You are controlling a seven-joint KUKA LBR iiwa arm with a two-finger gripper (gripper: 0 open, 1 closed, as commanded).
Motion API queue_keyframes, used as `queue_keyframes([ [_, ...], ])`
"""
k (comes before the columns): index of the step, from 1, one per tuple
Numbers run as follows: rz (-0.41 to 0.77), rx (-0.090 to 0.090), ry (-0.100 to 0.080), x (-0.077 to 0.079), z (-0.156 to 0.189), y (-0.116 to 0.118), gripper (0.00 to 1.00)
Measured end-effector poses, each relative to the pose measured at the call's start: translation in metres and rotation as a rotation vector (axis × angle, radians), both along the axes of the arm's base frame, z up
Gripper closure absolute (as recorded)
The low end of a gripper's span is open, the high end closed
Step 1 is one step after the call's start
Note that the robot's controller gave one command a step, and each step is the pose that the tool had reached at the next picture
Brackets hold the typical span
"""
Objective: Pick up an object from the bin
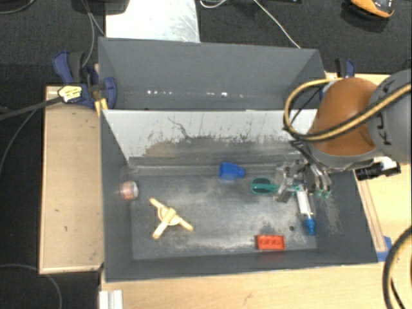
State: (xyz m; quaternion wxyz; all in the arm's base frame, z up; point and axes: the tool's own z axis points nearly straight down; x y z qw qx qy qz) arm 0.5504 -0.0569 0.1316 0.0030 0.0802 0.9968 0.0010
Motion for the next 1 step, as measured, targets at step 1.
queue_keyframes([
  [1,0.001,-0.001,-0.008,0.0021,0.0195,-0.0003,1.0],
])
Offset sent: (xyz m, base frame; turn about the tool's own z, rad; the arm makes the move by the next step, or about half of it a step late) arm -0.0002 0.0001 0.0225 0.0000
